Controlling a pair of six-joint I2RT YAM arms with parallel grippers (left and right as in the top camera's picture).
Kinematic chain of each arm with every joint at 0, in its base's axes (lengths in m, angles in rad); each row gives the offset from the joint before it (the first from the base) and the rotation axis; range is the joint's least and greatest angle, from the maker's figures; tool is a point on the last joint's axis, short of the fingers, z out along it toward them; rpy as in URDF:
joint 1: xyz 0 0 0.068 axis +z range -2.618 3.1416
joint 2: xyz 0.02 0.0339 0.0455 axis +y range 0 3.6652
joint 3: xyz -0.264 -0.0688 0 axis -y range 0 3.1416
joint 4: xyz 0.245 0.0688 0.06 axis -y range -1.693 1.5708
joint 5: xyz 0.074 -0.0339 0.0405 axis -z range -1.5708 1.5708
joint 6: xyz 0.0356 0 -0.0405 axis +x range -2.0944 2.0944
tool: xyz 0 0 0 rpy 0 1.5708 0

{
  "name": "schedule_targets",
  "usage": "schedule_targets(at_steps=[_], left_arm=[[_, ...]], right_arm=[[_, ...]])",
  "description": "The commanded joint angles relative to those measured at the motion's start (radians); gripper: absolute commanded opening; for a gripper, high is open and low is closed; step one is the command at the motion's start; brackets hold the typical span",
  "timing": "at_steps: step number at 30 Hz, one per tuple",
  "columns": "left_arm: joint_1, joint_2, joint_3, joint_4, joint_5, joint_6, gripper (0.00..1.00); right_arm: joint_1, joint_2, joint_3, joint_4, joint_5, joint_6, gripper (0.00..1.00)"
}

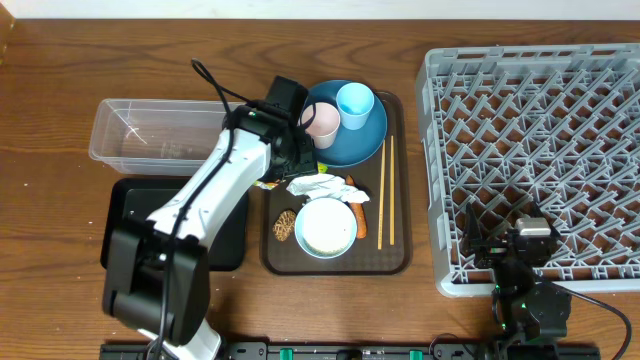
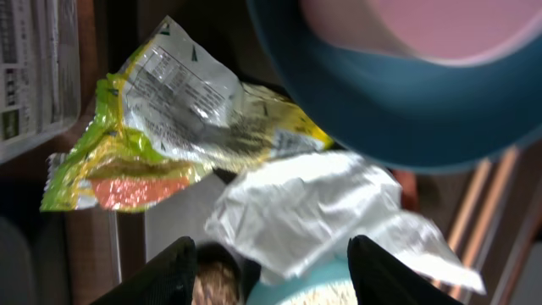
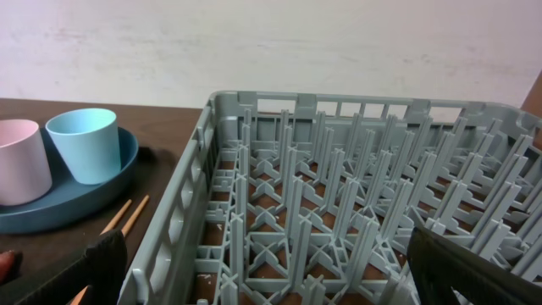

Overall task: Sort waste into correct bins and load items into the dishwasher rack
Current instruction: 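Lower the left gripper and pinch the snack wrapper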

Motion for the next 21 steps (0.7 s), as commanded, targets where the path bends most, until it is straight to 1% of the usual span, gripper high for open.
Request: schedule_targets(at_steps=[1,6,12,16,21], left_arm=[[0.001,0.042,-0.003,0.018,-0.036,-0.037,0.58],[0.001,0.086,-0.003,0.046,-0.048,-0.05,0.59],[0.001,0.145,-0.003,0.095,-0.052,-0.108,0.59],[0.001,0.176,-0.003,0.107,-0.092,-0.161,0.58],[0.001,0.188,-0.003,0.119,-0.103,-0.165,0.59]], right_arm=[[-0.007,-0.003,-0.002,-0.003,-0.005,-0.008,0.99],[-0.007,-0.003,-0.002,-0.003,-0.005,-0.008,0.99],[-0.007,-0.003,-0.002,-0.003,-0.005,-0.008,0.99],[-0.007,-0.003,-0.002,-0.003,-0.005,-0.008,0.99],[-0.007,-0.003,-0.002,-0.003,-0.005,-0.008,0.99]])
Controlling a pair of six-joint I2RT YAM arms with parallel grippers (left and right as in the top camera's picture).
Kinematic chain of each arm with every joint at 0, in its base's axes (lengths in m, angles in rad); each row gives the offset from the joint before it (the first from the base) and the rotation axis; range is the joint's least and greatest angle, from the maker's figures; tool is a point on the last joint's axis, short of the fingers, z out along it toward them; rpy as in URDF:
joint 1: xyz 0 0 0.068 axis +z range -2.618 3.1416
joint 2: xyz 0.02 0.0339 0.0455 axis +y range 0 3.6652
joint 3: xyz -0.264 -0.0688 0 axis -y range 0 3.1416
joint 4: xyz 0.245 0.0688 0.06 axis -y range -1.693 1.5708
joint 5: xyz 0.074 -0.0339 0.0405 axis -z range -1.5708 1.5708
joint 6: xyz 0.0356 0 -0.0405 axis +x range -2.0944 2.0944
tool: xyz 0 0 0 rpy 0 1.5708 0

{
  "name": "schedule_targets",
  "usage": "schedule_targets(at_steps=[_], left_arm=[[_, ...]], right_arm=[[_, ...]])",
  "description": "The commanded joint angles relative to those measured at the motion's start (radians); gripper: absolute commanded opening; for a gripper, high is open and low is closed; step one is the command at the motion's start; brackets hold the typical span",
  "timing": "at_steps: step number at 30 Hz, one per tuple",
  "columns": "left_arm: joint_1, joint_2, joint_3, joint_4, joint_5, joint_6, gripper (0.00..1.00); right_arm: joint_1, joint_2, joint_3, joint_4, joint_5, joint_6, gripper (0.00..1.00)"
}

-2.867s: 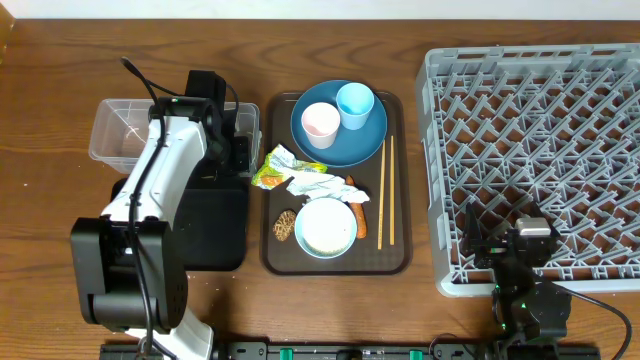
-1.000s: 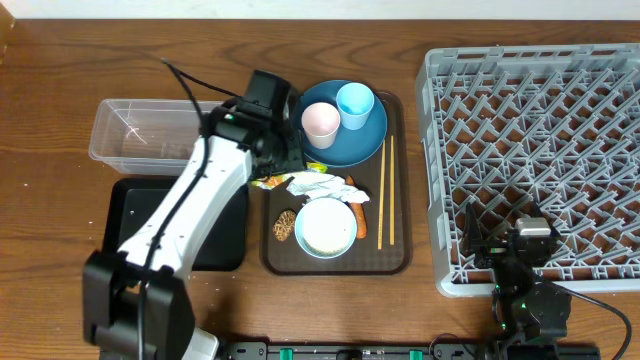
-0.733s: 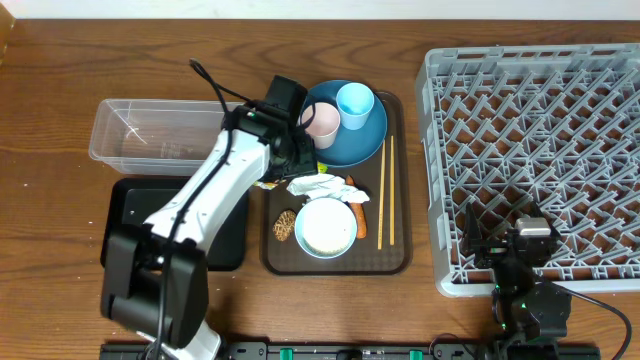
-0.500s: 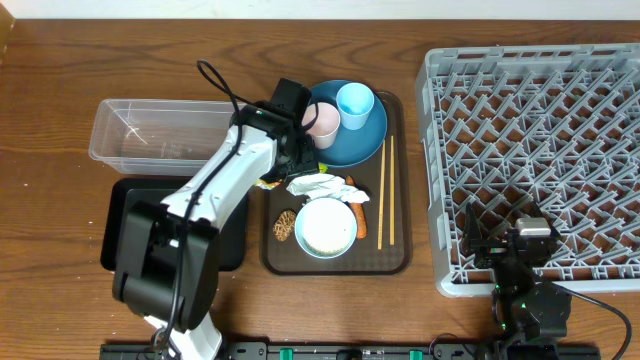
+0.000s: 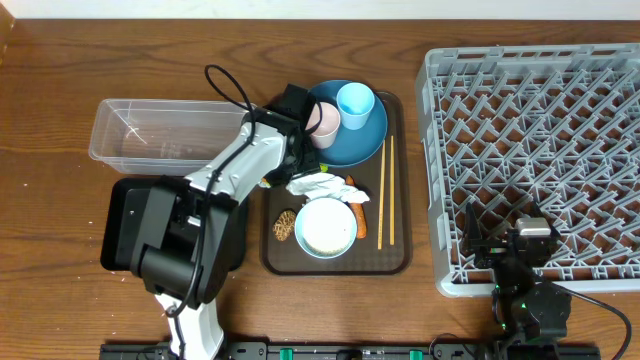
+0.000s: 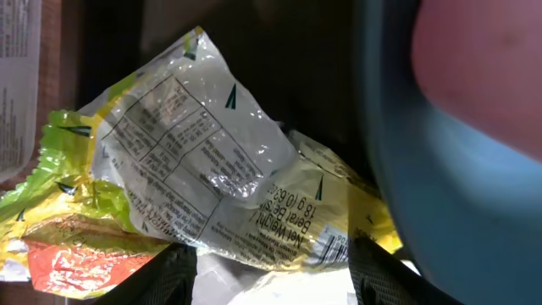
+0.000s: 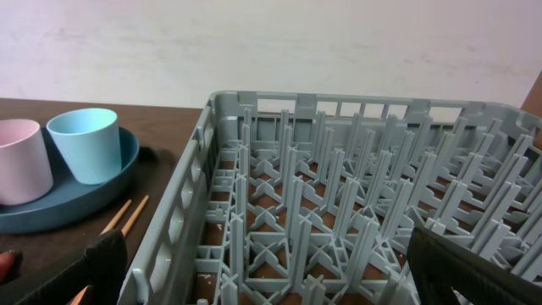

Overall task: Sort waste into correct bins and load items into the dishwasher rack
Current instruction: 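Lower the left gripper and pinch the snack wrapper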

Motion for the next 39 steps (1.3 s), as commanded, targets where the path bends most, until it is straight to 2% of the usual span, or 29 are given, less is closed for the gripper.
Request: schedule_targets(at_steps=[1,26,30,39], left_arm=[[0.001,0.011,-0.003,0.011,-0.034,-0.025,0.59],[0.001,0.013,-0.058,0.055,-0.033,-0.047,0.57],[0.001,0.013,-0.058,0.055,-0.033,-0.047,0.49],[0.001,0.005,-0.058,0.051,-0.032,-0.047,0.22]], right_arm=[[-0.007,-0.003,-0.002,-0.003,-0.005,-0.008,0.99],[-0.007,-0.003,-0.002,-0.003,-0.005,-0.008,0.99],[-0.007,-0.003,-0.002,-0.003,-0.005,-0.008,0.99],[-0.007,-0.003,-0.002,-0.003,-0.005,-0.008,0.99]])
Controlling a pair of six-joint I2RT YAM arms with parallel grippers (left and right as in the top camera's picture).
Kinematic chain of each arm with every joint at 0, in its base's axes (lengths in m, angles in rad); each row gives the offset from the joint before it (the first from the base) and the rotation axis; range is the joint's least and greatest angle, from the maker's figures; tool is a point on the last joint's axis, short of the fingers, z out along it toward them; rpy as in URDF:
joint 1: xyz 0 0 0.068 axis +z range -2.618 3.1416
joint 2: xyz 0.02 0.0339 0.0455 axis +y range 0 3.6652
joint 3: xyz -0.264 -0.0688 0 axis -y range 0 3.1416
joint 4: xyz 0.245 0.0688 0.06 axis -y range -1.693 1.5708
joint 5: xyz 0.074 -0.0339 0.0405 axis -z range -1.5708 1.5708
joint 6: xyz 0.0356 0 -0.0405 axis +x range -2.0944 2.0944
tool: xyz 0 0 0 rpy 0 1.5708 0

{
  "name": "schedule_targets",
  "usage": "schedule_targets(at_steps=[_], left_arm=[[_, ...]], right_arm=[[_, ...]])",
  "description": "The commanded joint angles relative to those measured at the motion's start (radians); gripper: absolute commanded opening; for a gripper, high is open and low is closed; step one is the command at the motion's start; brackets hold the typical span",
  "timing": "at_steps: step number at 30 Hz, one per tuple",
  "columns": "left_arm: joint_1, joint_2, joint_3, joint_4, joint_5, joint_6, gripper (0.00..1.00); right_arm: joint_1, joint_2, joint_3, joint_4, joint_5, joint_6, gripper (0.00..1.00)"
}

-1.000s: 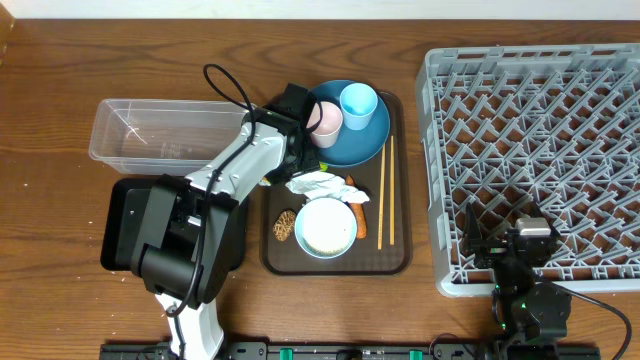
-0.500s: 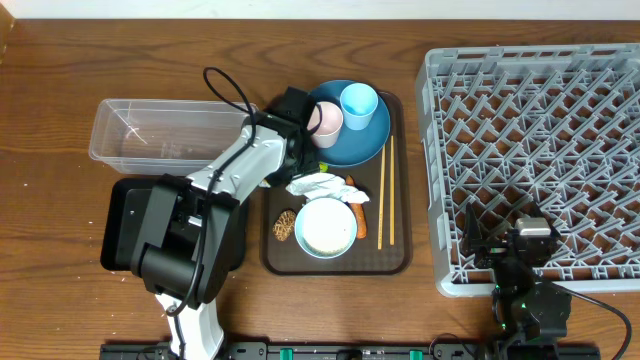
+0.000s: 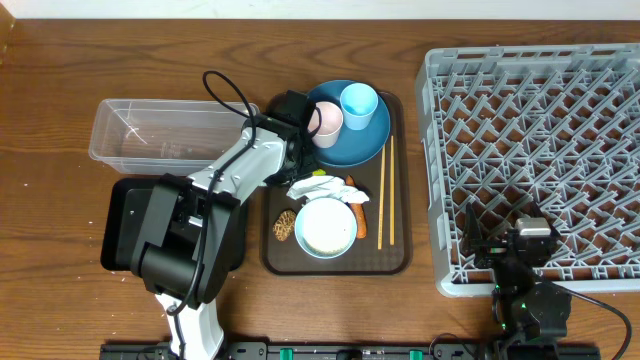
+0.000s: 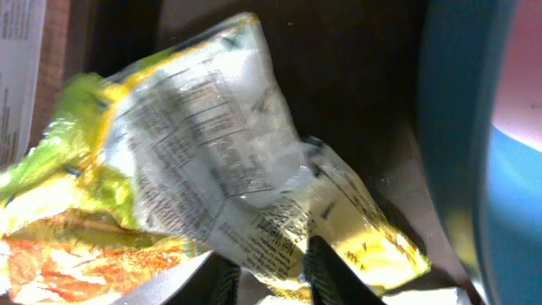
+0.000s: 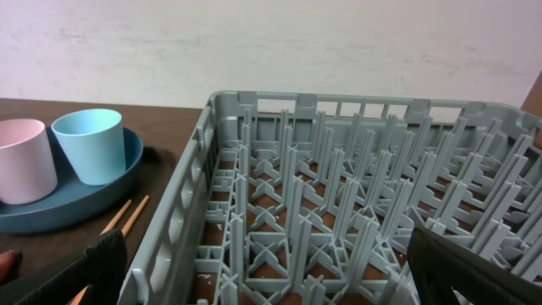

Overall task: Sort waste into correct bins and load items into the dishwasher rack
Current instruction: 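Lower the left gripper and pinch the snack wrapper, then carry the wrapper left and release it into the clear bin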

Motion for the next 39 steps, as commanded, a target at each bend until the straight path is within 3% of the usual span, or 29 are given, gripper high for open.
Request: schedule_targets(at_steps=[1,7,29,39], left_arm=[[0.001,0.001,-0.008,-0.006,-0.014,0.006,0.2],[0.001,-0.039,-0.008,-0.018,-0.015,0.007,0.06],[0.001,-0.27,-0.008,-0.071,-0.015,0.026,0.06],[0.018,-0.367,-0.008,-0.032,-0.062,0.092,0.06]], right_arm=[[-0.007,-0.003,-0.002,-0.003,-0.005,-0.008,0.99],[-0.007,-0.003,-0.002,-0.003,-0.005,-0.008,0.99],[-0.007,-0.003,-0.002,-0.003,-0.005,-0.008,0.99],[-0.007,-0.003,-0.002,-0.003,-0.005,-0.008,0.99]])
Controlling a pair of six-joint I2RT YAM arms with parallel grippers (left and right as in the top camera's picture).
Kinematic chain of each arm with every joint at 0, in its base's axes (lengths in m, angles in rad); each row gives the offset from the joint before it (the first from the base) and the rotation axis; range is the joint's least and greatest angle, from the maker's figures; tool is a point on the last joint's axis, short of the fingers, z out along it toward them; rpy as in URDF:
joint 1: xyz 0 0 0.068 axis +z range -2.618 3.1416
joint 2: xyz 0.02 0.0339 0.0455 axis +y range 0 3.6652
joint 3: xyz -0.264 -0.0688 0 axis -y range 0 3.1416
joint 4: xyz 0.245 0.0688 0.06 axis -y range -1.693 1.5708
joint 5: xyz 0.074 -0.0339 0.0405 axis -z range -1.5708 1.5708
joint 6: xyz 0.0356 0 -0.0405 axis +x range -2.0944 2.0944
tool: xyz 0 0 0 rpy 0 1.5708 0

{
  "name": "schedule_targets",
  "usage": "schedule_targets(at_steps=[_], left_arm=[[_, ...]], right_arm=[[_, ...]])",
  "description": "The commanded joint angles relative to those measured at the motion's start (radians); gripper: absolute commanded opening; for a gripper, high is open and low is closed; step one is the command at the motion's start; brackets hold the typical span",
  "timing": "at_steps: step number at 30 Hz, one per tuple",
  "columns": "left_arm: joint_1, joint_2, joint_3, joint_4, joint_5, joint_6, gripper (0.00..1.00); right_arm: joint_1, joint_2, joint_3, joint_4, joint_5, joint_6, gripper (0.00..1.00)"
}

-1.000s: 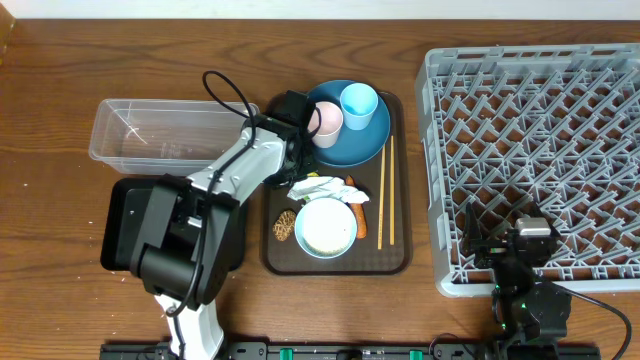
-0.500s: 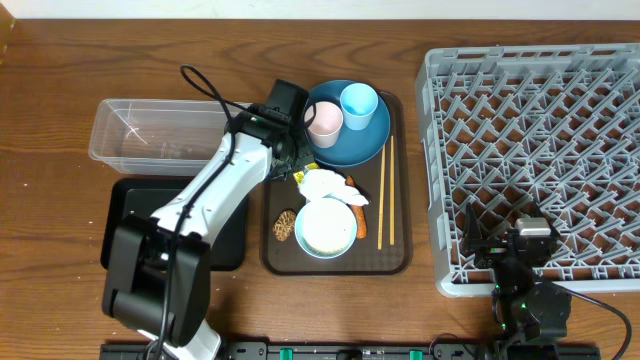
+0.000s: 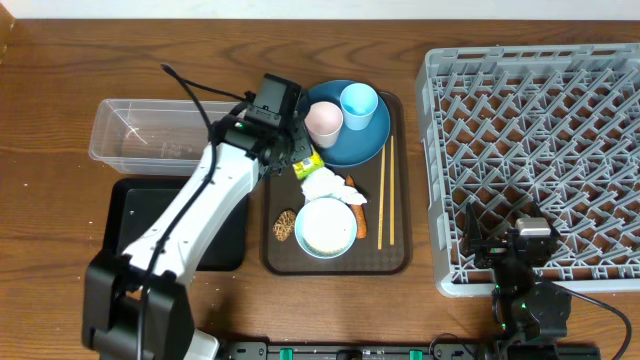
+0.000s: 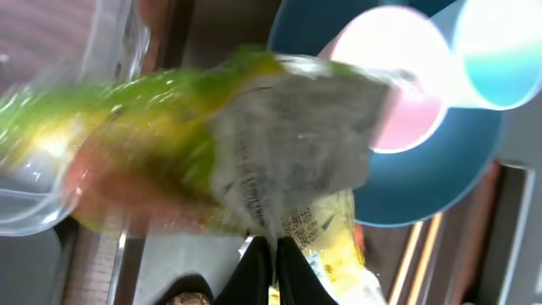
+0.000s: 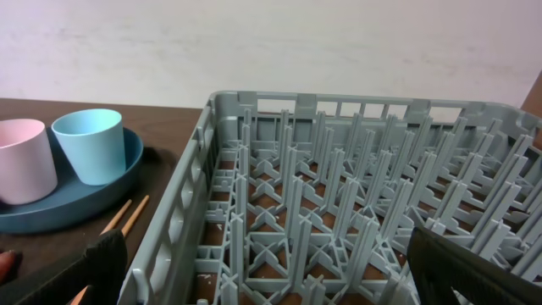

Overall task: Sort waste into correct bins and load items into the dishwasher rack
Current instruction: 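Carry the wrapper left and release it into the clear bin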

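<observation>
My left gripper (image 4: 273,254) is shut on a yellow-green snack wrapper (image 4: 212,144), which hangs blurred above the brown tray (image 3: 395,255). From overhead the left gripper (image 3: 298,155) holds the wrapper (image 3: 311,165) just left of the blue plate (image 3: 365,145). A pink cup (image 3: 322,123) and a light blue cup (image 3: 357,100) stand on the plate. On the tray also lie a crumpled white napkin (image 3: 325,185), a white bowl (image 3: 326,226) and chopsticks (image 3: 385,190). My right gripper (image 5: 279,280) stands open over the grey dishwasher rack (image 5: 339,212).
A clear plastic bin (image 3: 160,130) sits left of the tray, with a black bin (image 3: 125,230) in front of it. A brown cookie (image 3: 285,224) and an orange sausage piece (image 3: 360,215) lie by the bowl. The rack (image 3: 540,150) fills the right side.
My left gripper has shut fully on the wrapper and stands higher, with the wrapper off the tray. The arm has swung out to the left. The right arm has not moved.
My left gripper hung open above the wrapper and napkin on the tray. Then it was lower, its open fingers close over the wrapper. Then the fingers were nearly together on it. Now the wrapper hangs from the shut gripper above the tray.
</observation>
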Motion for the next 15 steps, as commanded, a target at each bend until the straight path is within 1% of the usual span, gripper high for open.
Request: schedule_targets(at_steps=[1,4,11,15], left_arm=[[0.026,-0.047,-0.008,0.014,-0.071,0.035,0.06],[0.076,-0.065,-0.007,0.035,-0.079,0.029,0.06],[0.241,-0.071,-0.007,0.085,-0.08,0.016,0.06],[0.338,-0.068,-0.008,0.119,-0.08,-0.02,0.06]], right_arm=[[-0.007,-0.003,-0.002,-0.003,-0.005,-0.008,0.99],[-0.007,-0.003,-0.002,-0.003,-0.005,-0.008,0.99],[-0.007,-0.003,-0.002,-0.003,-0.005,-0.008,0.99],[-0.007,-0.003,-0.002,-0.003,-0.005,-0.008,0.99]])
